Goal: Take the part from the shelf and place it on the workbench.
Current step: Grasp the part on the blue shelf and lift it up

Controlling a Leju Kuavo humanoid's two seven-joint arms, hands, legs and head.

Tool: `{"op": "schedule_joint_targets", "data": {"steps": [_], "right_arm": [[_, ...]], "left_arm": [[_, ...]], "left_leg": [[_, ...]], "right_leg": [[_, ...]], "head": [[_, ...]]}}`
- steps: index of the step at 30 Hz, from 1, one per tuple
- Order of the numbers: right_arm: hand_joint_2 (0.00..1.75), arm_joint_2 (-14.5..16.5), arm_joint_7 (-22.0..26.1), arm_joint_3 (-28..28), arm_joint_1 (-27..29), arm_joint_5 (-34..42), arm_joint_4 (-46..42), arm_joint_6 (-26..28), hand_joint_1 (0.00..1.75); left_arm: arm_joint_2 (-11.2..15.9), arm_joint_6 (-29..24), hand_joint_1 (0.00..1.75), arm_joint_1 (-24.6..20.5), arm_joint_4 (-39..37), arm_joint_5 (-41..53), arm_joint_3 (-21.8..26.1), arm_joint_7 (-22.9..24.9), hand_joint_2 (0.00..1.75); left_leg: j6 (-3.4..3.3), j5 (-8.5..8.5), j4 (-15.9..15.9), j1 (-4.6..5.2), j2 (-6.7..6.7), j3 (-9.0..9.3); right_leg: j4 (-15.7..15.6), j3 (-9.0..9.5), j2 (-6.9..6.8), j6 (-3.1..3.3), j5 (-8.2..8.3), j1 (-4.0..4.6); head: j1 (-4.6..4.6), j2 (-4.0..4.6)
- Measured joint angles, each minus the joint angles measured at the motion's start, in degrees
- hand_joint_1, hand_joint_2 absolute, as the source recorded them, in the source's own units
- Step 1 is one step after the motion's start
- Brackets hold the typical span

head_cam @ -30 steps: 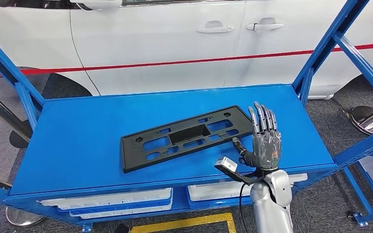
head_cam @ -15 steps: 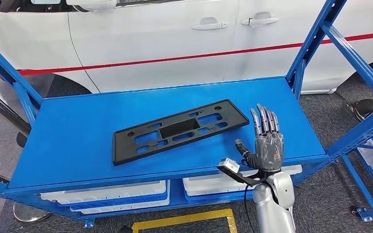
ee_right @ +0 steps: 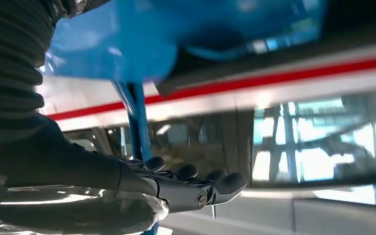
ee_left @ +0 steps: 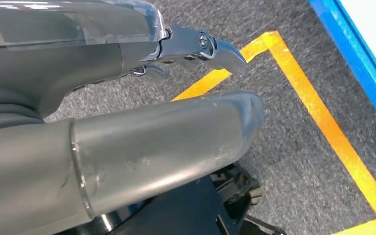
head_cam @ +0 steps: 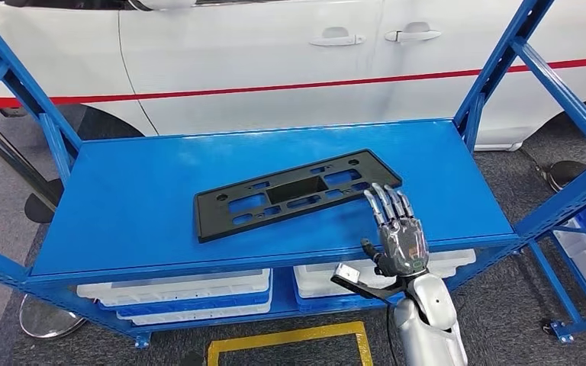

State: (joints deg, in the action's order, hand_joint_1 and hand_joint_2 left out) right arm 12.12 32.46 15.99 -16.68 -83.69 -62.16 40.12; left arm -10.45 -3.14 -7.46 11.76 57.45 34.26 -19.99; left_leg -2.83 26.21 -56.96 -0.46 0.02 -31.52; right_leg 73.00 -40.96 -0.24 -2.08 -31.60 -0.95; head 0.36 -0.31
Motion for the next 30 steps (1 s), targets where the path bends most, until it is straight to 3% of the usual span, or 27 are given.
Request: {"op": "schedule_joint_targets", "data": {"steps": [2, 4, 8, 10, 13, 14, 15, 18, 19, 20, 23, 25, 28, 29, 30], "right_arm": [[1.75, -1.82, -4.19, -2.84, -1.84, -1.89, 5.18, 0.13, 0.00], [1.75, -3.30, -6.76, -6.11, -4.43, -2.80, 10.17, 0.23, 0.00], [1.75, -4.65, -9.80, -11.08, -9.29, -4.16, 17.99, 0.25, 0.00], [1.75, -4.91, -11.51, -13.61, -11.83, -4.19, 21.44, 0.25, 0.00], [1.75, -5.03, -13.78, -17.42, -15.32, -4.07, 25.49, 0.25, 0.00], [1.75, -5.08, -14.40, -18.61, -16.38, -3.78, 26.49, 0.25, 0.00], [1.75, -5.12, -14.89, -19.69, -17.27, -3.06, 27.17, 0.24, 0.00], [1.75, -5.21, -14.96, -21.78, -18.49, 1.63, 26.74, 0.15, 0.00], [1.75, -5.20, -14.33, -22.03, -18.29, 3.34, 25.53, 0.14, 0.00], [1.75, -5.02, -13.33, -22.12, -17.89, 4.70, 23.81, 0.15, 0.00], [1.75, -3.79, -9.72, -21.52, -15.96, 6.14, 17.37, 0.18, 0.00], [1.75, -2.95, -6.87, -20.33, -14.46, 6.16, 12.68, 0.19, 0.00], [1.75, -1.19, -0.90, -17.18, -11.90, 6.51, 6.10, 0.19, 0.00], [1.75, -0.34, 1.68, -15.65, -10.95, 6.74, 4.16, 0.18, 0.00], [1.75, 0.60, 4.01, -14.05, -10.04, 7.01, 2.30, 0.18, 0.00]], "left_arm": [[-0.01, 0.37, 0.00, -0.01, 0.00, 0.37, 0.03, -0.21, 0.00], [-0.02, 0.51, 0.00, -0.26, 0.00, 0.57, 0.05, -0.28, 0.00], [-0.07, 0.48, 0.00, -1.10, 0.00, 0.73, 0.08, -0.52, 0.00], [-0.08, 0.50, 0.00, -1.18, 0.00, 0.90, 0.08, -0.62, 0.00], [-0.08, 0.54, 0.00, -1.16, 0.00, 1.35, 0.08, -0.80, 0.00], [-0.08, 0.51, 0.00, -1.14, 0.00, 1.45, 0.08, -0.86, 0.00], [-0.07, 0.44, 0.00, -1.14, 0.00, 1.50, 0.08, -0.89, 0.00], [-0.06, 0.14, 0.00, -1.41, 0.00, 1.54, 0.08, -0.96, 0.00], [-0.08, 0.10, 0.00, -1.54, 0.00, 1.52, 0.08, -1.03, 0.00], [-0.10, 0.11, 0.00, -1.60, 0.00, 1.51, 0.09, -1.18, 0.00], [-0.25, 0.34, 0.00, -1.34, 0.00, 1.83, 0.11, -2.00, 0.00], [-0.55, 0.33, 0.00, -1.25, 0.00, 2.09, 0.12, -2.35, 0.00], [-0.98, 0.19, 0.00, -1.00, 0.00, 2.30, 0.13, -2.55, 0.00], [-1.05, 0.18, 0.00, -0.85, 0.00, 2.38, 0.13, -2.62, 0.00], [-1.13, 0.19, 0.00, -0.74, 0.00, 2.44, 0.13, -2.70, 0.00]], "left_leg": [[0.30, 0.04, -0.30, 0.00, 0.15, -0.06], [0.99, 0.34, -0.49, 0.08, 0.81, -0.08], [2.65, 0.75, -0.68, -0.15, 1.57, 0.19], [3.25, 3.51, -4.05, -0.30, 1.12, -0.99], [3.58, 10.27, -14.48, -0.41, 0.54, -5.02], [3.56, 10.99, -16.04, -0.42, 0.52, -5.25], [3.45, 10.56, -15.25, -0.41, 0.51, -4.23], [2.65, 6.61, -3.59, -0.19, 0.68, 3.52], [2.28, 5.84, -0.72, -0.05, 0.68, 5.09], [1.90, 5.41, 0.71, 0.13, 0.65, 5.71], [0.85, 3.87, 1.21, 0.34, 0.48, 5.29], [0.29, 2.78, 1.63, 0.13, 0.40, 5.09], [-0.03, 2.35, 1.57, 0.12, 0.27, 4.51], [0.02, 2.39, 1.51, 0.12, 0.19, 4.46], [0.12, 2.52, 1.42, 0.12, 0.07, 4.48]], "right_leg": [[-7.53, 4.48, 0.08, 0.32, 3.25, 0.04], [-13.57, 7.77, 0.33, 1.01, 4.95, 0.38], [-15.27, 8.47, 0.86, 2.76, 5.67, 0.83], [-15.95, 8.16, 0.89, 3.67, 6.63, 0.59], [-16.11, 6.46, 0.88, 4.19, 7.92, 0.61], [-16.07, 5.79, 0.88, 4.16, 8.46, 0.66], [-16.01, 5.14, 0.87, 3.98, 9.05, 0.70], [-15.53, 3.55, 0.66, 3.18, 10.50, 0.87], [-15.33, 3.17, 0.50, 2.88, 10.78, 0.90], [-15.21, 2.90, 0.34, 2.52, 11.07, 0.86], [-15.36, 2.63, 0.19, 1.35, 11.72, 0.54], [-12.89, 1.39, 0.23, 0.78, 9.70, 0.45], [-1.86, -3.35, 0.26, 0.18, 3.79, 0.25], [0.68, -4.39, 0.25, 0.08, 3.11, 0.21], [1.06, -4.42, 0.24, 0.05, 3.56, 0.18]], "head": [[0.01, 0.00], [0.02, 0.00], [0.02, 0.00], [0.04, 0.00], [0.07, 0.00], [0.07, 0.00], [0.07, 0.00], [0.07, 0.00], [0.05, 0.00], [0.05, 0.00], [0.05, 0.00], [0.03, 0.00], [0.02, 0.00], [0.02, 0.00], [0.02, 0.00]]}}
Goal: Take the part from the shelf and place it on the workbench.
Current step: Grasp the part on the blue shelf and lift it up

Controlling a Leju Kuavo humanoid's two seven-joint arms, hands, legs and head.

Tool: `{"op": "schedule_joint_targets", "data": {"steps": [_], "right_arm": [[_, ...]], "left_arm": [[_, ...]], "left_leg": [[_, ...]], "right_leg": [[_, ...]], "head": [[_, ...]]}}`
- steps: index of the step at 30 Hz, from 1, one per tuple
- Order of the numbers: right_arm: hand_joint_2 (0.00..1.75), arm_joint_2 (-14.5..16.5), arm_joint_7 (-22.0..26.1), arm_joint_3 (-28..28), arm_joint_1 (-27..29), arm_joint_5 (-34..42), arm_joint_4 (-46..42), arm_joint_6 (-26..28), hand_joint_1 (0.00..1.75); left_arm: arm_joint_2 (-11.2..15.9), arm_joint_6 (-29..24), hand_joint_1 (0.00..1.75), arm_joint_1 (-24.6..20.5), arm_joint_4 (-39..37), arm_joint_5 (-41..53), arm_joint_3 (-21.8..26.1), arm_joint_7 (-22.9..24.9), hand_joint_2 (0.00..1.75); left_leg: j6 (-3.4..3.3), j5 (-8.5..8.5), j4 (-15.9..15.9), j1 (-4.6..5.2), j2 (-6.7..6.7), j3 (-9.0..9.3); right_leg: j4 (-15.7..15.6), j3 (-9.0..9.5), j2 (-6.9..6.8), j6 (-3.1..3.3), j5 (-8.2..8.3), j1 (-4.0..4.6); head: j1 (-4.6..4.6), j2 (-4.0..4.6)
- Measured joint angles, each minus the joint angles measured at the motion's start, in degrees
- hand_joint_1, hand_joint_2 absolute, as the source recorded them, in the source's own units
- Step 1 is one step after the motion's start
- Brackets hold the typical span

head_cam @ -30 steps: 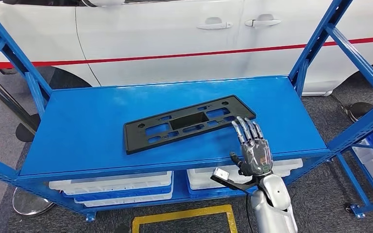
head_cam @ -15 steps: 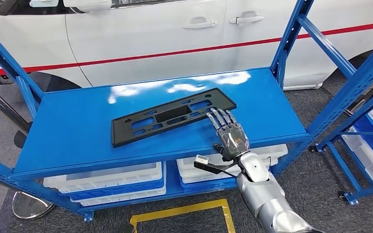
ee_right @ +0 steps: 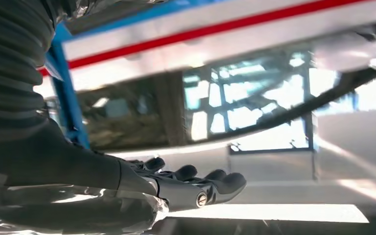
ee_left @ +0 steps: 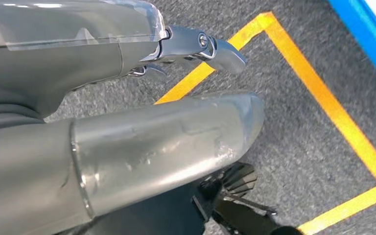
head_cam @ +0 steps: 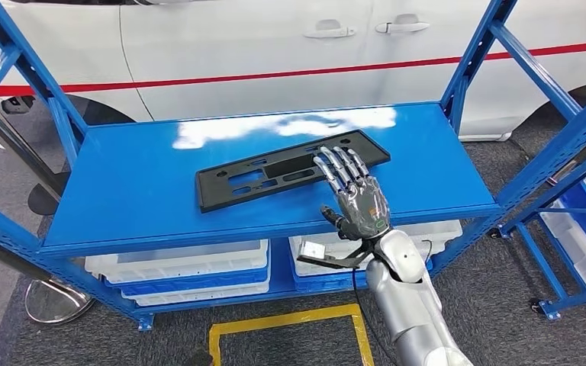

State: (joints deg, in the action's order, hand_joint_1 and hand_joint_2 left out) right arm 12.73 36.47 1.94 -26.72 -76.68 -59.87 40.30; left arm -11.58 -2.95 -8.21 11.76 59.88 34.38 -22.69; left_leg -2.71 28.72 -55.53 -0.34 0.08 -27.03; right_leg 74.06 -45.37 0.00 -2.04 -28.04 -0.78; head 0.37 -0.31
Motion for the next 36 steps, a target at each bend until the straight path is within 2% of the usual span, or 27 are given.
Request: {"op": "schedule_joint_targets", "data": {"steps": [1, 2, 4, 5, 7, 9, 10, 11, 13, 14, 15, 16, 18, 19, 20, 23, 25, 26, 28, 29, 30, 31, 33, 34, 35, 36], "right_arm": [[1.75, 0.87, 1.63, 1.53, 0.78, 0.29, -1.84, 0.00, 0.00], [1.75, 1.63, 2.44, 2.72, 1.35, 0.54, -3.56, 0.00, 0.00], [1.75, 2.71, 2.81, 4.30, 2.12, 0.89, -6.31, -0.03, 0.00], [1.75, 3.04, 2.85, 4.91, 2.50, 0.80, -7.31, -0.04, 0.00], [1.75, 3.56, 2.89, 6.02, 3.24, -0.24, -8.51, -0.06, 0.00], [1.75, 3.90, 2.85, 6.90, 3.63, -2.06, -9.09, -0.05, 0.00], [1.75, 4.04, 2.79, 7.22, 3.68, -2.90, -9.21, -0.06, 0.00], [1.75, 4.18, 2.56, 7.54, 3.75, -3.61, -9.28, -0.06, 0.00], [1.75, 4.23, 0.76, 7.92, 4.02, -5.17, -9.19, -0.08, 0.00], [1.75, 4.16, -0.85, 7.99, 4.26, -6.07, -9.04, -0.09, 0.00], [1.75, 4.02, -2.52, 7.96, 4.54, -6.95, -8.85, -0.10, 0.00], [1.75, 3.86, -3.87, 7.93, 4.76, -7.62, -8.64, -0.10, 0.00], [1.75, 3.54, -5.41, 7.80, 4.97, -8.56, -8.22, -0.11, 0.00], [1.75, 3.32, -6.20, 7.60, 4.94, -9.22, -7.75, -0.11, 0.00], [1.75, 3.02, -7.24, 7.28, 4.92, -9.93, -7.01, -0.12, 0.00], [1.75, 2.01, -9.88, 6.29, 5.06, -11.08, -4.50, -0.14, 0.00], [1.75, 1.49, -10.36, 5.92, 4.99, -11.11, -3.60, -0.13, 0.00], [1.75, 1.23, -10.52, 5.76, 4.92, -11.11, -3.20, -0.13, 0.00], [1.75, 0.57, -11.58, 5.26, 4.97, -11.11, -2.20, -0.13, 0.00], [1.75, 0.16, -12.53, 4.83, 5.08, -11.09, -1.65, -0.13, 0.00], [1.75, -0.32, -13.67, 4.21, 5.19, -11.03, -1.08, -0.13, 0.00], [1.75, -0.85, -14.82, 3.37, 5.26, -10.94, -0.56, -0.13, 0.00], [1.75, -1.86, -16.67, 1.32, 5.21, -10.73, 0.23, -0.13, 0.00], [1.75, -2.27, -17.37, 0.25, 5.11, -10.60, 0.57, -0.13, 0.00], [1.75, -2.60, -17.96, -0.70, 5.01, -10.40, 0.87, -0.13, 0.00], [1.75, -2.92, -18.43, -1.55, 4.92, -10.14, 1.19, -0.13, 0.00]], "left_arm": [[-0.09, -0.01, 0.00, 0.05, 0.00, 0.04, 0.00, -0.10, 0.00], [-0.20, -0.01, 0.00, 0.05, 0.00, 0.09, 0.00, -0.20, 0.00], [-0.39, -0.09, 0.00, -0.03, 0.00, -0.10, -0.03, -0.35, 0.00], [-0.45, -0.17, 0.00, -0.09, 0.00, -0.45, -0.12, -0.38, 0.00], [-0.51, -0.36, 0.00, -0.21, 0.00, -1.33, -0.53, -0.38, 0.00], [-0.54, -0.65, 0.00, -0.26, 0.00, -1.69, -1.01, -0.39, 0.00], [-0.55, -0.86, 0.00, -0.30, 0.00, -1.70, -1.19, -0.42, 0.00], [-0.56, -1.13, 0.00, -0.33, 0.00, -1.66, -1.33, -0.44, 0.00], [-0.57, -1.96, 0.00, -0.34, 0.00, -1.39, -1.52, -0.51, 0.00], [-0.57, -2.49, 0.00, -0.30, 0.00, -1.20, -1.59, -0.60, 0.00], [-0.57, -3.03, 0.00, -0.25, 0.00, -1.02, -1.67, -0.69, 0.00], [-0.57, -3.44, 0.00, -0.23, 0.00, -0.90, -1.75, -0.80, 0.00], [-0.57, -3.83, 0.00, -0.32, 0.00, -0.82, -1.93, -0.93, 0.00], [-0.57, -3.84, 0.00, -0.43, 0.00, -0.83, -2.01, -0.97, 0.00], [-0.58, -3.79, 0.00, -0.55, 0.00, -0.85, -2.11, -0.98, 0.00], [-0.64, -3.56, 0.00, -0.62, 0.00, -0.93, -2.45, -0.97, 0.00], [-0.72, -3.47, 0.00, -0.61, 0.00, -0.97, -2.57, -0.96, 0.00], [-0.75, -3.43, 0.00, -0.70, 0.00, -0.97, -2.63, -0.96, 0.00], [-0.78, -3.29, 0.00, -0.85, 0.00, -0.98, -2.78, -0.96, 0.00], [-0.78, -3.18, 0.00, -0.85, 0.00, -1.01, -2.82, -0.96, 0.00], [-0.78, -3.05, 0.00, -0.81, 0.00, -1.05, -2.84, -0.95, 0.00], [-0.78, -2.95, 0.00, -0.77, 0.00, -1.13, -2.85, -0.92, 0.00], [-0.83, -2.66, 0.00, -0.75, 0.00, -1.45, -2.86, -0.84, 0.00], [-0.84, -2.40, 0.00, -0.79, 0.00, -1.66, -2.86, -0.80, 0.00], [-0.85, -2.06, 0.00, -0.83, 0.00, -1.89, -2.86, -0.80, 0.00], [-0.84, -1.69, 0.00, -0.86, 0.00, -2.05, -2.86, -0.83, 0.00]], "left_leg": [[0.16, 0.22, -0.11, -0.01, -0.12, 0.12], [0.38, 0.58, -0.28, -0.03, -0.23, 0.31], [0.98, 1.37, -0.72, 0.11, -0.32, 0.33], [1.30, 1.68, -0.90, 0.18, -0.34, 0.26], [1.88, 2.02, -0.91, 0.19, -0.33, 0.24], [2.49, 2.89, -1.58, 0.07, -0.26, 0.17], [2.82, 3.91, -3.30, 0.02, -0.23, -0.54], [3.11, 5.38, -6.29, -0.06, -0.21, -2.04], [3.50, 8.38, -14.42, -0.19, -0.21, -6.70], [3.58, 8.82, -17.39, -0.23, -0.21, -8.73], [3.55, 8.02, -18.29, -0.24, -0.21, -9.83], [3.42, 6.04, -16.76, -0.24, -0.21, -9.74], [2.76, 0.95, -9.15, -0.15, -0.18, -7.15], [2.37, -0.66, -5.58, -0.02, -0.16, -5.83], [2.04, -1.48, -3.32, 0.11, -0.17, -4.98], [1.28, -1.90, -1.93, 0.23, -0.39, -4.62], [0.62, -2.50, -1.25, -0.07, -0.40, -4.45], [0.33, -2.75, -0.98, -0.24, -0.36, -4.37], [0.11, -2.83, -0.96, -0.23, -0.34, -4.47], [0.12, -2.81, -1.02, -0.23, -0.35, -4.51], [0.15, -2.76, -1.09, -0.24, -0.36, -4.53], [0.23, -2.66, -1.20, -0.27, -0.39, -4.53], [0.64, -2.26, -1.65, -0.38, -0.44, -4.51], [0.98, -1.97, -2.06, -0.30, -0.46, -4.61], [1.30, -1.74, -2.35, -0.21, -0.47, -4.73], [1.59, -1.57, -2.53, -0.10, -0.47, -4.84]], "right_leg": [[-2.06, 1.15, -0.01, 0.05, 1.51, -0.03], [-6.00, 3.17, 0.00, 0.20, 3.51, -0.04], [-12.74, 6.78, 0.04, 0.83, 5.57, 0.13], [-14.40, 7.60, 0.06, 1.21, 5.59, 0.27], [-14.74, 7.73, 0.11, 1.98, 4.88, 0.51], [-14.99, 8.11, 0.10, 2.77, 4.57, 0.33], [-15.18, 8.41, 0.05, 3.13, 4.44, 0.19], [-15.32, 8.68, -0.03, 3.44, 4.30, 0.11], [-15.34, 8.92, -0.12, 3.80, 4.01, 0.20], [-15.32, 9.02, -0.12, 3.88, 3.89, 0.26], [-15.30, 9.16, -0.08, 3.90, 3.77, 0.33], [-15.29, 9.38, -0.02, 3.87, 3.65, 0.38], [-15.28, 9.88, 0.06, 3.72, 3.42, 0.50], [-15.25, 10.01, 0.09, 3.55, 3.34, 0.60], [-15.27, 10.03, 0.08, 3.29, 3.35, 0.66], [-15.46, 9.88, -0.02, 2.28, 3.55, 0.70], [-14.29, 9.37, -0.01, 1.61, 2.58, 0.64], [-12.12, 8.41, 0.01, 1.31, 1.15, 0.58], [-5.05, 5.21, 0.02, 0.85, -2.54, 0.33], [-1.81, 3.67, 0.02, 0.66, -3.71, 0.19], [-0.26, 2.91, 0.01, 0.50, -3.79, 0.03], [-0.95, 3.22, 0.00, 0.37, -2.73, -0.15], [-7.46, 6.39, -0.01, 0.22, 0.86, -0.53], [-10.89, 8.05, 0.03, 0.31, 2.08, -0.54], [-13.20, 9.15, 0.09, 0.53, 2.64, -0.54], [-14.23, 9.61, 0.15, 0.82, 2.57, -0.44]], "head": [[0.00, 0.00], [0.00, 0.00], [0.02, -0.01], [0.02, -0.01], [0.02, -0.01], [0.02, 0.00], [0.03, 0.00], [0.05, 0.00], [0.06, 0.00], [0.06, 0.00], [0.06, 0.00], [0.07, 0.00], [0.05, 0.00], [0.05, 0.00], [0.04, 0.00], [0.04, 0.00], [0.03, 0.00], [0.03, 0.00], [0.02, 0.00], [0.02, 0.00], [0.02, 0.00], [0.02, 0.00], [0.02, 0.00], [0.03, 0.00], [0.05, 0.00], [0.06, 0.00]]}}
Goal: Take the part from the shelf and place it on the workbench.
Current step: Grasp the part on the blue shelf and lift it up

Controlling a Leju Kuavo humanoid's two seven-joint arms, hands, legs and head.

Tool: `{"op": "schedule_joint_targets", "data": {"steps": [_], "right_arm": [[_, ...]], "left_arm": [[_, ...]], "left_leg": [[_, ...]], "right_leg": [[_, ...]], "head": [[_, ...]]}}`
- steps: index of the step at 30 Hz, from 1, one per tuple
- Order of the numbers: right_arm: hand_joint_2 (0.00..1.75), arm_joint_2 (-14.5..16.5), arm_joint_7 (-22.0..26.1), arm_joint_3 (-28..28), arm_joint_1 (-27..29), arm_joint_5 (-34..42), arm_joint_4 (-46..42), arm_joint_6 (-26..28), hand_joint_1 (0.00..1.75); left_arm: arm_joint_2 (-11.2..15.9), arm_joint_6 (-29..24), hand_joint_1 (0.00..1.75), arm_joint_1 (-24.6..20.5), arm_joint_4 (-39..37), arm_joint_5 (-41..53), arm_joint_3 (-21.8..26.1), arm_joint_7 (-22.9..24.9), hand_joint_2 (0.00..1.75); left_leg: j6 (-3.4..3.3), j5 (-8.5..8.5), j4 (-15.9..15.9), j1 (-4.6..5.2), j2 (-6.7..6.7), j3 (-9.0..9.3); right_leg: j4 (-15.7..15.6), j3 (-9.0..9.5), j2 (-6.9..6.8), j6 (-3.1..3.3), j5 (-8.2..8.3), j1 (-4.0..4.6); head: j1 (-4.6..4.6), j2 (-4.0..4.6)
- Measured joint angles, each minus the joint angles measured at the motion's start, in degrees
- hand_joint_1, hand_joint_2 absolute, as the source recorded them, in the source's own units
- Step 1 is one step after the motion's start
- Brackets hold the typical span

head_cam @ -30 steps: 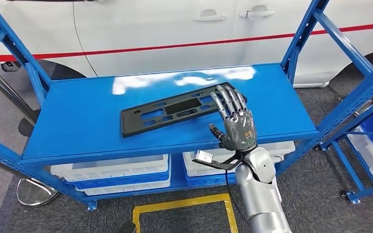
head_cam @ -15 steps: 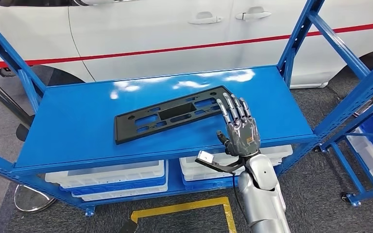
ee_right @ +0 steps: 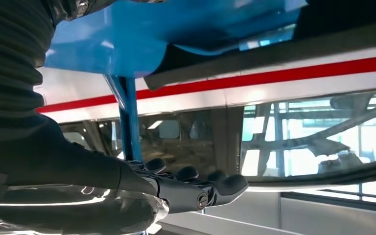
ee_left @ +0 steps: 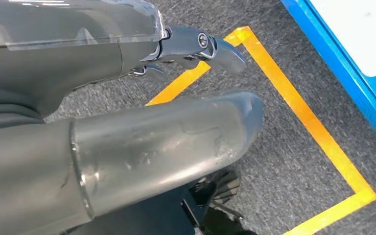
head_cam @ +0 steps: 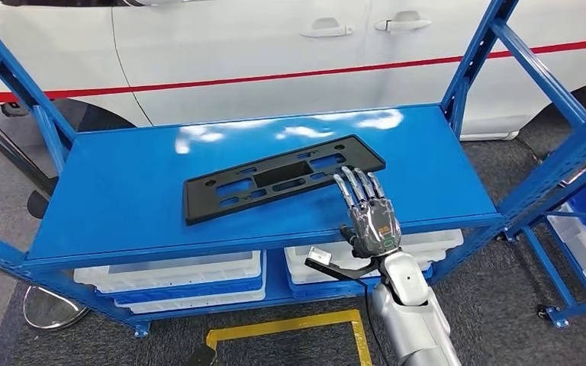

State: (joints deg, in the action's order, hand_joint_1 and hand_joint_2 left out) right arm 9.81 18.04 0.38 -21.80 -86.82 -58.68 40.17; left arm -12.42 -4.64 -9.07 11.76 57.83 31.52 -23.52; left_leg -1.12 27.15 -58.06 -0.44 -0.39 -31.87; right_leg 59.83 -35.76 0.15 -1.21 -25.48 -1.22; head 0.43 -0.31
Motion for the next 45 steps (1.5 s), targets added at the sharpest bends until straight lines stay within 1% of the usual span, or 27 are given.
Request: {"op": "schedule_joint_targets", "data": {"steps": [3, 4, 6, 8, 9, 10, 11, 12, 14, 16, 18, 20, 21, 23, 24, 25, 26, 28, 30, 32, 34, 36, 39, 40, 41, 43, 45], "right_arm": [[1.75, -0.79, -0.66, -1.75, -0.24, 0.79, 0.74, 0.02, 0.00], [1.75, -0.93, -0.72, -2.13, -0.36, 0.95, 0.88, 0.02, 0.00], [1.75, -1.02, -0.79, -2.73, -0.57, 1.16, 1.09, 0.02, 0.00], [1.75, -1.06, -0.79, -3.16, -0.65, 1.23, 1.37, 0.02, 0.00], [1.75, -1.08, -0.78, -3.34, -0.65, 1.26, 1.53, 0.02, 0.00], [1.75, -1.10, -0.73, -3.49, -0.66, 1.27, 1.66, 0.02, 0.00], [1.75, -1.12, -0.66, -3.67, -0.69, 1.28, 1.73, 0.02, 0.00], [1.75, -1.13, -0.57, -3.85, -0.74, 1.30, 1.77, 0.02, 0.00], [1.75, -1.14, -0.33, -4.20, -0.95, 1.37, 1.83, 0.02, 0.00], [1.75, -1.14, -0.06, -4.49, -1.07, 1.58, 1.91, 0.03, 0.00], [1.75, -1.14, 0.11, -4.67, -1.07, 1.74, 1.95, 0.04, 0.00], [1.75, -1.13, 0.15, -4.75, -1.29, 1.81, 1.95, 0.06, 0.00], [1.75, -1.13, 0.18, -4.77, -1.40, 1.85, 1.96, 0.06, 0.00], [1.75, -1.13, 0.38, -4.80, -1.45, 1.90, 2.07, 0.04, 0.00], [1.75, -1.13, 0.47, -4.88, -1.36, 1.90, 2.15, 0.04, 0.00], [1.75, -1.13, 0.55, -4.97, -1.30, 1.87, 2.24, 0.04, 0.00], [1.75, -1.13, 0.56, -5.09, -1.27, 1.85, 2.29, 0.04, 0.00], [1.75, -1.14, 0.48, -5.36, -1.32, 1.81, 2.38, 0.03, 0.00], [1.75, -1.13, 0.22, -5.60, -1.40, 1.76, 2.50, 0.02, 0.00], [1.75, -1.14, -0.08, -5.80, -1.37, 1.64, 2.60, 0.03, 0.00], [1.75, -1.17, -0.25, -5.96, -1.43, 1.59, 2.61, 0.05, 0.00], [1.75, -1.17, -0.31, -6.14, -1.69, 1.63, 2.60, 0.07, 0.00], [1.75, -1.17, -0.32, -6.45, -1.84, 1.65, 2.67, 0.05, 0.00], [1.75, -1.17, -0.32, -6.50, -1.84, 1.65, 2.69, 0.04, 0.00], [1.75, -1.17, -0.32, -6.54, -1.85, 1.65, 2.72, 0.04, 0.00], [1.75, -1.17, -0.32, -6.66, -1.97, 1.65, 2.72, 0.04, 0.00], [1.75, -1.17, -0.32, -6.79, -2.20, 1.65, 2.76, 0.04, 0.00]], "left_arm": [[0.02, 0.92, 0.00, 0.03, 0.00, -0.24, 0.02, -0.21, 0.00], [0.02, 1.16, 0.00, 0.04, 0.00, -0.25, 0.02, -0.33, 0.00], [0.03, 1.54, 0.00, 0.04, 0.00, -0.25, 0.01, -0.59, 0.00], [0.03, 1.84, 0.00, 0.11, 0.00, -0.20, 0.00, -0.79, 0.00], [0.04, 1.92, 0.00, 0.21, 0.00, -0.16, 0.00, -0.85, 0.00], [0.06, 1.96, 0.00, 0.31, 0.00, -0.13, 0.00, -0.91, 0.00], [0.08, 1.97, 0.00, 0.37, 0.00, -0.11, 0.00, -0.95, 0.00], [0.09, 1.97, 0.00, 0.39, 0.00, -0.10, 0.00, -0.98, 0.00], [0.23, 1.94, 0.00, 0.27, 0.00, -0.09, -0.01, -1.03, 0.00], [0.33, 1.89, 0.00, 0.22, 0.00, -0.04, -0.03, -1.06, 0.00], [0.28, 1.86, 0.00, 0.37, 0.00, -0.02, -0.04, -1.07, 0.00], [0.27, 1.83, 0.00, 0.44, 0.00, -0.01, -0.04, -1.08, 0.00], [0.25, 1.81, 0.00, 0.40, 0.00, 0.04, -0.04, -1.08, 0.00], [0.23, 1.79, 0.00, 0.29, 0.00, 0.17, -0.04, -1.09, 0.00], [0.22, 1.80, 0.00, 0.34, 0.00, 0.22, -0.04, -1.08, 0.00], [0.22, 1.80, 0.00, 0.44, 0.00, 0.25, -0.05, -1.07, 0.00], [0.21, 1.80, 0.00, 0.53, 0.00, 0.25, -0.05, -1.06, 0.00], [0.15, 1.78, 0.00, 0.59, 0.00, 0.19, -0.06, -1.03, 0.00], [0.09, 1.60, 0.00, 0.36, 0.00, 0.01, -0.05, -0.95, 0.00], [0.09, 1.34, 0.00, 0.19, 0.00, -0.09, -0.04, -0.78, 0.00], [0.09, 1.09, 0.00, 0.16, 0.00, -0.03, -0.04, -0.65, 0.00], [0.08, 0.87, 0.00, -0.02, 0.00, 0.15, -0.05, -0.63, 0.00], [0.08, 0.77, 0.00, -0.10, 0.00, 0.30, -0.07, -0.63, 0.00], [0.08, 0.72, 0.00, -0.06, 0.00, 0.32, -0.07, -0.62, 0.00], [0.09, 0.67, 0.00, -0.04, 0.00, 0.33, -0.07, -0.61, 0.00], [0.11, 0.52, 0.00, -0.14, 0.00, 0.34, -0.07, -0.61, 0.00], [0.15, 0.43, 0.00, -0.40, 0.00, 0.38, -0.07, -0.61, 0.00]], "left_leg": [[0.74, 0.41, -0.23, -0.10, 0.01, -0.05], [1.02, 1.14, -1.21, -0.19, 0.04, -0.43], [1.43, 4.04, -6.58, -0.26, 0.11, -2.93], [1.53, 6.97, -14.45, -0.25, 0.14, -7.02], [1.41, 7.20, -16.70, -0.22, 0.14, -8.37], [1.12, 6.30, -16.79, -0.14, 0.14, -8.66], [0.64, 4.40, -14.49, 0.01, 0.13, -7.78], [-0.08, 2.04, -10.48, 0.28, 0.14, -6.00], [-1.73, -0.55, -3.29, 0.91, 0.36, -2.70], [-2.69, -0.58, -0.25, 1.41, 0.54, -1.45], [-2.87, -0.88, 1.30, 1.28, 0.40, -0.31], [-2.83, -1.17, 2.33, 0.86, 0.30, 1.10], [-2.71, -1.15, 2.55, 0.76, 0.30, 1.53], [-2.57, -0.75, 2.52, 0.71, 0.25, 1.91], [-2.42, -0.46, 2.46, 0.66, 0.23, 2.19], [-2.24, -0.12, 2.37, 0.58, 0.21, 2.55], [-1.98, 0.31, 2.22, 0.44, 0.18, 3.04], [-1.26, 1.40, 1.76, 0.14, 0.11, 3.95], [-0.41, 2.31, 1.13, 0.01, 0.06, 3.87], [0.30, 2.74, 0.76, 0.06, 0.07, 3.56], [0.81, 3.14, -0.40, 0.01, 0.09, 3.31], [1.26, 4.74, -5.28, -0.14, 0.14, 0.88], [1.69, 8.65, -15.21, -0.23, 0.19, -5.43], [1.58, 8.51, -16.04, -0.21, 0.19, -6.51], [1.30, 7.10, -14.74, -0.15, 0.19, -6.52], [0.21, 2.23, -7.48, 0.24, 0.24, -4.10], [-0.81, -0.21, -1.48, 0.79, 0.35, -1.94]], "right_leg": [[-0.11, 0.03, 0.03, 1.22, -0.13, 0.20], [-0.21, 0.11, 0.01, 1.65, -0.15, 0.17], [-0.34, 0.29, -0.05, 2.30, -0.30, 0.17], [-0.32, 0.38, -0.11, 2.70, -0.57, 0.46], [-0.31, 0.49, -0.12, 2.82, -0.71, 0.65], [-0.29, 0.69, -0.12, 2.91, -0.83, 0.86], [-0.30, 0.98, -0.10, 2.96, -0.97, 1.10], [-0.32, 1.33, -0.09, 2.99, -1.15, 1.29], [-0.41, 1.80, -0.13, 2.76, -1.46, 1.50], [-0.51, 1.95, -0.24, 2.11, -1.20, 1.27], [-0.15, 2.16, -0.32, 1.43, -0.60, 1.08], [2.22, 1.42, -0.24, 0.94, -1.68, 1.00], [4.66, 0.13, -0.17, 0.64, -3.10, 0.87], [10.96, -3.82, -0.13, -0.01, -5.97, 0.56], [13.04, -5.50, -0.15, -0.31, -6.40, 0.37], [13.39, -6.38, -0.16, -0.53, -5.70, 0.20], [11.61, -6.17, -0.17, -0.71, -3.71, 0.02], [4.74, -3.99, -0.17, -0.83, 1.17, -0.14], [0.20, -2.89, -0.13, -0.17, 2.83, 0.15], [-0.19, -3.07, -0.05, 1.05, 2.29, 0.47], [-0.12, -2.56, -0.02, 1.93, 2.12, 0.36], [-0.45, -1.78, -0.07, 2.49, 1.80, 0.21], [-0.49, -1.21, -0.07, 3.01, 1.24, 0.45], [-0.48, -1.02, -0.01, 3.07, 1.08, 0.60], [-0.46, -0.76, 0.06, 3.12, 0.94, 0.78], [-0.49, -0.19, 0.15, 3.12, 0.69, 1.07], [-0.54, -0.01, 0.16, 2.86, 0.61, 1.15]], "head": [[0.00, 0.00], [0.01, 0.00], [0.02, 0.00], [0.01, 0.00], [0.02, 0.00], [0.02, 0.00], [0.02, 0.00], [0.02, 0.00], [0.01, 0.00], [0.02, 0.00], [0.02, 0.00], [-0.04, 0.00], [-0.05, 0.00], [-0.08, 0.00], [-0.07, 0.00], [-0.07, 0.00], [-0.07, 0.00], [-0.10, 0.00], [-0.12, 0.00], [-0.10, 0.00], [-0.09, 0.00], [-0.08, 0.00], [-0.09, 0.00], [-0.08, 0.00], [-0.08, 0.00], [-0.09, 0.00], [-0.09, 0.00]]}}
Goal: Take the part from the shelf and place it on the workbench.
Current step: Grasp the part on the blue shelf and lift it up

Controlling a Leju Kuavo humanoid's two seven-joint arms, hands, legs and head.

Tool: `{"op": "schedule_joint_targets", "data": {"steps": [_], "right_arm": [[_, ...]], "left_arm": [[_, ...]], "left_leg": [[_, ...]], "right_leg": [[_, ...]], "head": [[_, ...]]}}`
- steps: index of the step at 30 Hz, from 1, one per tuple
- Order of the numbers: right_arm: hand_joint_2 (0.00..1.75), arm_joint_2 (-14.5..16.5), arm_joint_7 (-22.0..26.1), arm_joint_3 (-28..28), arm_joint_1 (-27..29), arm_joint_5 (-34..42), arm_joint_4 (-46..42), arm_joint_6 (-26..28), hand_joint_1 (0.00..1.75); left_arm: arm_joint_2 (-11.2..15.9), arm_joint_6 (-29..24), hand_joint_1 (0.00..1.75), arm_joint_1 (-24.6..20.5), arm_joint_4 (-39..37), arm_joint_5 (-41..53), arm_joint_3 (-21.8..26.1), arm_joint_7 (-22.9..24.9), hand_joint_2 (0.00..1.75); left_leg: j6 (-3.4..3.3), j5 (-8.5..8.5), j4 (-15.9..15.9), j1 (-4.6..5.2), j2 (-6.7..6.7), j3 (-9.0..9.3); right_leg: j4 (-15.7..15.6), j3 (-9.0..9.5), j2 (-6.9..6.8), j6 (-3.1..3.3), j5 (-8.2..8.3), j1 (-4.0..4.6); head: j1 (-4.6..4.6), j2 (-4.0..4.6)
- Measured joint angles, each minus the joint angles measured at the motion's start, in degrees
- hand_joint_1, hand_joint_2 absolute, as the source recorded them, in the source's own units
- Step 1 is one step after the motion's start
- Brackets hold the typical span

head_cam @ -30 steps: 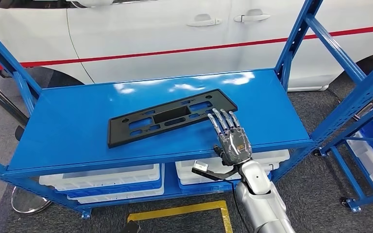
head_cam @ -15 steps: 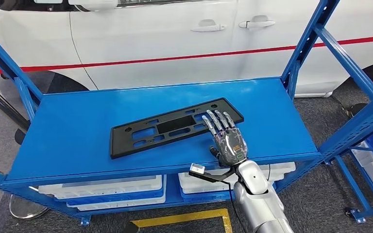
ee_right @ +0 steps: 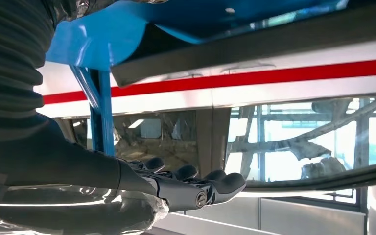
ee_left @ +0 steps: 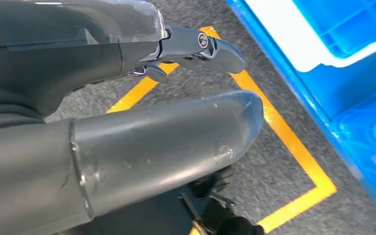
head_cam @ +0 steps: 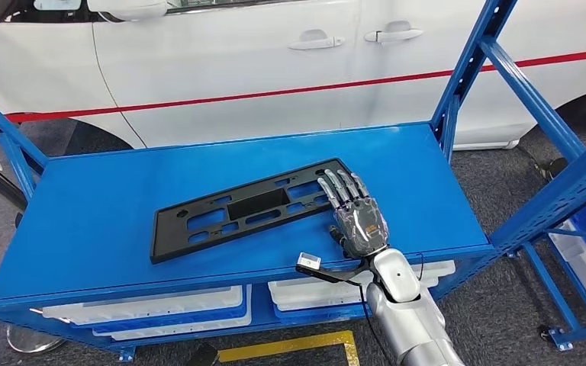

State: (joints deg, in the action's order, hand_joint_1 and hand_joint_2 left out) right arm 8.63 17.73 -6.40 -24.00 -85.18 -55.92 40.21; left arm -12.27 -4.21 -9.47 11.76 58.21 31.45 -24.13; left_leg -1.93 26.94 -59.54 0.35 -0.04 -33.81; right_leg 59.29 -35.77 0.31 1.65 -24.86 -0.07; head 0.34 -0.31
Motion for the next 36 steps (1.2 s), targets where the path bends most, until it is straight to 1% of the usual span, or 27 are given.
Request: {"op": "schedule_joint_targets", "data": {"steps": [2, 4, 5, 6, 8, 9, 10, 11, 13, 14, 15, 17, 19, 20, 21, 22, 24, 25, 26, 27, 28, 30, 31, 33, 34, 35, 36], "right_arm": [[1.75, 0.01, 0.00, -0.17, -0.16, -0.01, 0.08, 0.00, 0.00], [1.75, 0.02, -0.01, -0.37, -0.27, -0.04, 0.12, 0.01, 0.00], [1.75, 0.01, -0.07, -0.44, -0.40, -0.09, 0.13, 0.01, 0.00], [1.75, 0.01, -0.27, -0.47, -0.52, -0.21, 0.16, 0.01, 0.00], [1.75, 0.00, -1.44, -0.54, -0.65, -0.74, 0.32, 0.01, 0.00], [1.75, -0.01, -2.40, -0.61, -0.64, -1.12, 0.47, 0.00, 0.00], [1.75, -0.02, -3.44, -0.71, -0.65, -1.48, 0.64, -0.01, 0.00], [1.75, -0.03, -4.46, -0.89, -0.77, -1.83, 0.85, -0.01, 0.00], [1.75, -0.08, -6.13, -1.43, -1.38, -2.26, 1.31, 0.00, 0.00], [1.75, -0.10, -6.77, -1.78, -1.80, -2.37, 1.61, 0.00, 0.00], [1.75, -0.13, -7.28, -2.14, -2.19, -2.40, 1.91, -0.01, 0.00], [1.75, -0.25, -7.99, -2.76, -2.73, -2.43, 2.54, -0.02, 0.00], [1.75, -0.37, -8.44, -3.34, -3.24, -2.45, 3.14, -0.02, 0.00], [1.75, -0.40, -8.60, -3.64, -3.58, -2.46, 3.44, -0.02, 0.00], [1.75, -0.41, -8.76, -3.97, -3.96, -2.48, 3.75, -0.02, 0.00], [1.75, -0.42, -8.93, -4.27, -4.28, -2.49, 4.08, -0.02, 0.00], [1.75, -0.43, -9.26, -4.92, -4.66, -2.50, 4.93, -0.02, 0.00], [1.75, -0.44, -9.45, -5.24, -4.73, -2.50, 5.40, -0.02, 0.00], [1.75, -0.44, -9.64, -5.58, -4.79, -2.51, 5.83, -0.02, 0.00], [1.75, -0.44, -9.81, -5.91, -4.89, -2.51, 6.19, -0.02, 0.00], [1.75, -0.44, -9.96, -6.22, -5.02, -2.51, 6.49, -0.02, 0.00], [1.75, -0.44, -10.22, -6.74, -5.43, -2.52, 7.02, -0.02, 0.00], [1.75, -0.45, -10.35, -7.00, -5.61, -2.52, 7.28, -0.02, 0.00], [1.75, -0.46, -10.75, -7.67, -5.81, -2.54, 7.81, -0.02, 0.00], [1.75, -0.46, -10.98, -8.09, -5.85, -2.55, 8.03, -0.01, 0.00], [1.75, -0.49, -11.31, -8.57, -5.97, -2.58, 8.28, -0.01, 0.00], [1.75, -0.52, -11.69, -9.13, -6.16, -2.62, 8.64, -0.01, 0.00]], "left_arm": [[0.01, -0.04, 0.00, -0.09, 0.00, 0.02, -0.01, -0.01, 0.00], [-0.03, -0.11, 0.00, -0.02, 0.00, 0.02, -0.02, -0.04, 0.00], [-0.05, -0.15, 0.00, -0.05, 0.00, 0.03, -0.03, -0.05, 0.00], [-0.08, -0.18, 0.00, -0.12, 0.00, 0.03, -0.03, -0.06, 0.00], [-0.10, -0.25, 0.00, -0.23, 0.00, 0.05, -0.04, -0.07, 0.00], [-0.10, -0.28, 0.00, -0.21, 0.00, 0.07, -0.04, -0.06, 0.00], [-0.11, -0.29, 0.00, -0.17, 0.00, 0.11, -0.05, -0.05, 0.00], [-0.13, -0.27, 0.00, -0.13, 0.00, 0.16, -0.06, -0.05, 0.00], [-0.21, -0.19, 0.00, -0.11, 0.00, 0.32, -0.10, -0.05, 0.00], [-0.25, -0.15, 0.00, -0.16, 0.00, 0.39, -0.13, -0.05, 0.00], [-0.27, -0.12, 0.00, -0.22, 0.00, 0.46, -0.17, -0.05, 0.00], [-0.28, -0.10, 0.00, -0.35, 0.00, 0.51, -0.27, -0.05, 0.00], [-0.28, -0.07, 0.00, -0.40, 0.00, 0.52, -0.36, -0.06, 0.00], [-0.29, -0.05, 0.00, -0.43, 0.00, 0.52, -0.39, -0.07, 0.00], [-0.32, -0.04, 0.00, -0.47, 0.00, 0.53, -0.40, -0.07, 0.00], [-0.35, -0.03, 0.00, -0.49, 0.00, 0.54, -0.41, -0.07, 0.00], [-0.39, -0.03, 0.00, -0.47, 0.00, 0.55, -0.42, -0.07, 0.00], [-0.39, -0.04, 0.00, -0.43, 0.00, 0.55, -0.42, -0.07, 0.00], [-0.39, -0.07, 0.00, -0.40, 0.00, 0.55, -0.42, -0.07, 0.00], [-0.39, -0.10, 0.00, -0.42, 0.00, 0.55, -0.42, -0.07, 0.00], [-0.39, -0.13, 0.00, -0.47, 0.00, 0.54, -0.42, -0.08, 0.00], [-0.38, -0.19, 0.00, -0.65, 0.00, 0.53, -0.42, -0.12, 0.00], [-0.38, -0.24, 0.00, -0.70, 0.00, 0.52, -0.42, -0.15, 0.00], [-0.39, -0.41, 0.00, -0.69, 0.00, 0.52, -0.42, -0.22, 0.00], [-0.39, -0.50, 0.00, -0.66, 0.00, 0.52, -0.42, -0.23, 0.00], [-0.41, -0.57, 0.00, -0.69, 0.00, 0.52, -0.42, -0.28, 0.00], [-0.43, -0.62, 0.00, -0.77, 0.00, 0.52, -0.43, -0.33, 0.00]], "left_leg": [[-0.50, -0.19, 1.45, 0.36, -0.02, 0.39], [-0.77, -1.30, 2.45, 0.12, -0.03, 0.98], [-0.92, -1.76, 3.02, -0.09, 0.02, 1.32], [-1.02, -2.13, 3.52, -0.31, 0.09, 1.60], [-1.17, -2.32, 3.70, -0.36, 0.17, 1.62], [-1.14, -2.28, 3.64, -0.37, 0.17, 1.57], [-1.06, -2.21, 3.53, -0.40, 0.15, 1.54], [-0.91, -2.09, 3.35, -0.46, 0.12, 1.51], [-0.37, -1.52, 2.58, -0.64, 0.05, 1.47], [-0.01, -1.16, 2.02, -0.60, 0.02, 1.33], [0.33, -0.85, 1.56, -0.55, 0.01, 1.17], [0.90, -0.60, 1.16, -0.42, -0.01, 0.93], [1.41, -0.30, 0.93, -0.57, -0.02, 0.86], [1.71, 0.40, 0.05, -0.65, -0.02, 0.49], [2.00, 1.66, -1.94, -0.73, -0.02, -0.40], [2.28, 3.36, -5.04, -0.84, 0.00, -1.84], [2.63, 6.50, -12.59, -1.01, 0.01, -5.49], [2.68, 6.87, -14.77, -1.04, 0.01, -6.64], [2.62, 6.14, -14.84, -1.05, 0.01, -6.81], [2.44, 4.34, -12.44, -1.03, 0.01, -5.79], [2.15, 2.05, -8.40, -1.00, 0.00, -3.96], [1.54, -0.68, -1.15, -0.72, -0.04, -0.60], [1.33, -1.05, 0.62, -0.56, -0.09, 0.17], [1.01, -1.03, 1.34, -0.36, -0.20, 0.32], [0.75, -1.25, 1.63, -0.52, -0.19, 0.45], [0.42, -1.50, 2.03, -0.66, -0.17, 0.64], [0.06, -1.75, 2.43, -0.79, -0.12, 0.81]], "right_leg": [[-0.14, -0.05, -0.02, -0.63, 0.06, -0.13], [-0.07, 0.00, -0.07, -1.34, -0.16, -0.13], [0.91, -0.35, -0.08, -1.64, -0.98, -0.11], [3.07, -1.25, -0.10, -1.90, -2.44, -0.12], [10.10, -4.42, -0.12, -2.41, -6.32, -0.40], [13.23, -5.88, -0.13, -2.65, -7.55, -0.58], [14.76, -6.62, -0.15, -2.89, -7.72, -0.78], [14.10, -6.27, -0.18, -3.10, -6.75, -0.99], [7.30, -2.81, -0.27, -3.38, -3.07, -1.38], [3.85, -1.05, -0.26, -3.32, -1.79, -1.37], [1.51, 0.12, -0.21, -3.10, -1.15, -1.36], [0.68, 0.47, -0.06, -2.38, -1.29, -1.04], [0.53, 0.48, -0.05, -1.63, -1.19, -1.09], [0.38, 0.53, -0.07, -1.26, -1.11, -1.18], [0.23, 0.59, -0.10, -0.95, -1.04, -1.30], [0.18, 0.62, -0.15, -0.73, -1.03, -1.31], [0.20, 0.60, -0.23, -0.52, -1.10, -1.19], [0.21, 0.61, -0.25, -0.48, -1.13, -1.13], [0.23, 0.64, -0.24, -0.48, -1.16, -1.09], [0.24, 0.71, -0.20, -0.50, -1.18, -1.07], [0.24, 0.80, -0.16, -0.56, -1.21, -1.06], [0.21, 0.83, -0.10, -0.87, -1.23, -0.95], [0.17, 0.77, -0.11, -1.13, -1.19, -0.93], [-0.11, 0.76, -0.12, -1.79, -0.99, -0.95], [-0.15, 0.82, -0.18, -2.14, -1.04, -0.96], [0.27, 0.70, -0.22, -2.42, -1.46, -0.93], [1.69, 0.10, -0.24, -2.62, -2.49, -0.87]], "head": [[0.03, 0.00], [0.01, 0.00], [-0.02, 0.00], [-0.03, 0.00], [-0.04, 0.00], [-0.03, 0.00], [-0.03, 0.00], [-0.03, 0.00], [-0.03, 0.00], [-0.03, 0.00], [-0.02, 0.00], [0.01, 0.00], [0.02, 0.00], [0.03, 0.00], [0.03, 0.00], [0.03, 0.00], [0.03, 0.00], [0.03, 0.00], [0.03, 0.00], [0.04, 0.00], [0.04, 0.00], [0.04, 0.00], [0.04, 0.00], [0.04, 0.00], [0.03, 0.00], [0.02, 0.00], [0.01, 0.00]]}}
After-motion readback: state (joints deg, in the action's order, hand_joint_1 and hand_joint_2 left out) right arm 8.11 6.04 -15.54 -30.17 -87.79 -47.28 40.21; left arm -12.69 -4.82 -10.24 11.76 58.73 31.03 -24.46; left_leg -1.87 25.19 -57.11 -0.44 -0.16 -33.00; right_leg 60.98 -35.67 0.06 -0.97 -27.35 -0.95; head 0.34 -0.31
